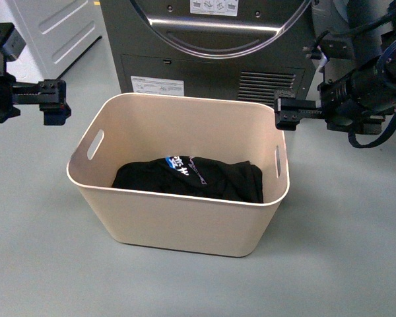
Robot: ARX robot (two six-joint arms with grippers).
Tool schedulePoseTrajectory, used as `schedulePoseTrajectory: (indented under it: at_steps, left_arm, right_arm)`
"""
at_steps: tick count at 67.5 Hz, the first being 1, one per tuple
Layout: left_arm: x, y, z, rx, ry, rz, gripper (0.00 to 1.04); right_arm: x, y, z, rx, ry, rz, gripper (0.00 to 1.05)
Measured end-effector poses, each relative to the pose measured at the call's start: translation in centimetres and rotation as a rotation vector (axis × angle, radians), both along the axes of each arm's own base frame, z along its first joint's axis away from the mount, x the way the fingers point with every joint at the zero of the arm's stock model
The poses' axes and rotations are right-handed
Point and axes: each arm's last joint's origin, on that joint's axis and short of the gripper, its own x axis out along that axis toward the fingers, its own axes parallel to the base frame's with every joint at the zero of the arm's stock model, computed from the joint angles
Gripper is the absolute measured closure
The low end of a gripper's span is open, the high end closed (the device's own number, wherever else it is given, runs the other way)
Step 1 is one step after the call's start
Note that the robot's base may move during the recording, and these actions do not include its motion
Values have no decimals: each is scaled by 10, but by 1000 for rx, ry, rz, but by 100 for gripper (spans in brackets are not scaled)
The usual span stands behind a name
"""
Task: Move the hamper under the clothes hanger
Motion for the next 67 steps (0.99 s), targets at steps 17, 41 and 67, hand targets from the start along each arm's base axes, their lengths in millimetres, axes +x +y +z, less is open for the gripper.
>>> schedulePoseTrajectory:
  at_steps: [17,41,67]
  left_arm:
    - [11,-7,-31,-23,41,-39,7]
    - [17,-6,-53,-28,54,-40,7]
    - [19,-14,-68,-33,62,-61,51]
  right_arm:
    - [13,2,-30,-45,56,-28,8]
    - [13,18,-56,-79,97,-28,8]
    - [15,26,-64,-106,100,-37,8]
